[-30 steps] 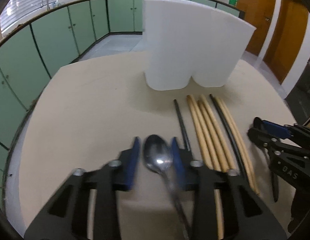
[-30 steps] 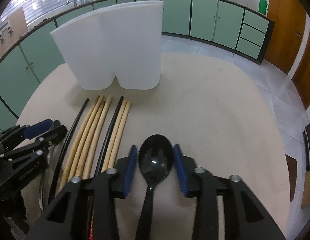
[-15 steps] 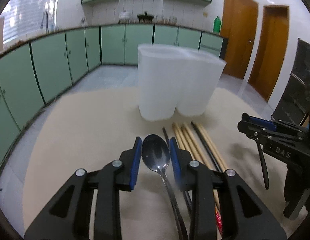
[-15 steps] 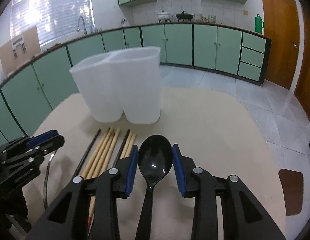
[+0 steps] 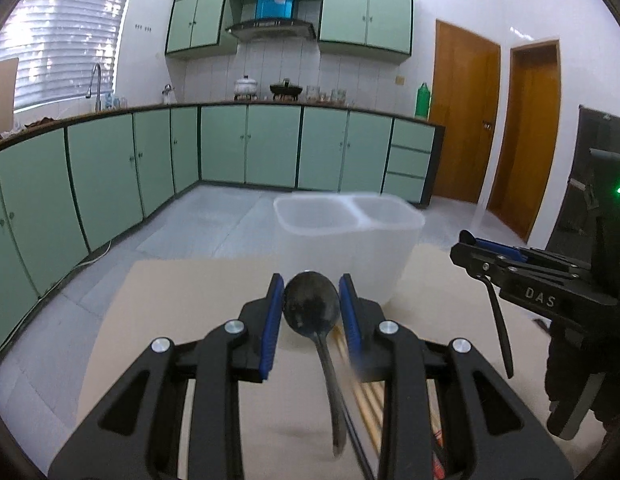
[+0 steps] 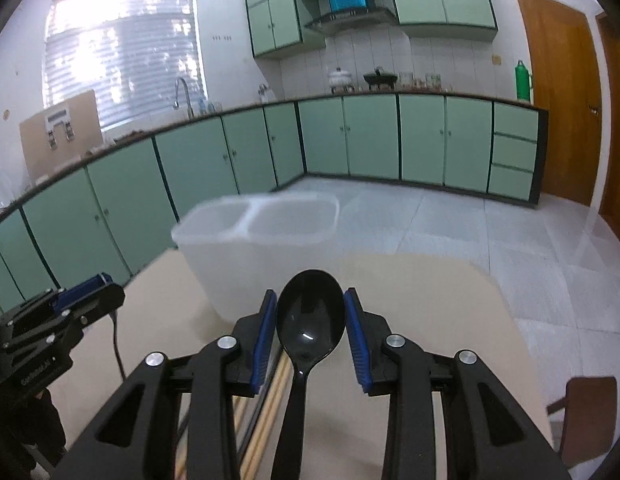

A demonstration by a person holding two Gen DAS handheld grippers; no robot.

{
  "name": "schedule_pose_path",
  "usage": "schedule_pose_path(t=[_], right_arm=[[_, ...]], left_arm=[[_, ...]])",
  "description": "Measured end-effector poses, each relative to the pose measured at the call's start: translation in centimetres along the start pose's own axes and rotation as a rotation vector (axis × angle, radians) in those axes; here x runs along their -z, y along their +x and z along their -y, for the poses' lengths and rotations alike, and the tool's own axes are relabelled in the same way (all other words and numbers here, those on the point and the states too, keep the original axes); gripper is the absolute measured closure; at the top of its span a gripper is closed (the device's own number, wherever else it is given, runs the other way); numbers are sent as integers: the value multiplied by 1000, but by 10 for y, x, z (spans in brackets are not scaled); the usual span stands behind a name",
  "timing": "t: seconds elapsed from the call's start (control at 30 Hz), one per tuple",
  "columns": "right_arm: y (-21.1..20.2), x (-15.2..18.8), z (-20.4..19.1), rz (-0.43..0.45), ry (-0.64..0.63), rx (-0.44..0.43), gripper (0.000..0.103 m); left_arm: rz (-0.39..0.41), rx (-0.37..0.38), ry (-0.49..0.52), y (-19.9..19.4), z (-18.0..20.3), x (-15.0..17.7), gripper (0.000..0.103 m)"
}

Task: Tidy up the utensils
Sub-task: 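Carry both spoons to the white holder and drop them in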

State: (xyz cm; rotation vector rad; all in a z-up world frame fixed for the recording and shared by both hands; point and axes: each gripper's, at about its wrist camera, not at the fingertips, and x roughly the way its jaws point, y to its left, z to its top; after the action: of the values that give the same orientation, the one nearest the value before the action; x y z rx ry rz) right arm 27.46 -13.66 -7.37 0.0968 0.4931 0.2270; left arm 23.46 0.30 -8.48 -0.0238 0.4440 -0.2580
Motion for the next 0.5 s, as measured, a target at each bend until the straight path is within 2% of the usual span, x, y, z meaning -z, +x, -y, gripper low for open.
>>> schedule_pose_path(t=[0.27, 0.5], right_arm=[[1, -42, 2, 156, 17, -21, 69], [33, -85, 8, 252, 33, 0, 69]], left_arm=[[109, 21, 8, -14, 7, -46, 76], [213, 40, 20, -5, 18, -101, 76]])
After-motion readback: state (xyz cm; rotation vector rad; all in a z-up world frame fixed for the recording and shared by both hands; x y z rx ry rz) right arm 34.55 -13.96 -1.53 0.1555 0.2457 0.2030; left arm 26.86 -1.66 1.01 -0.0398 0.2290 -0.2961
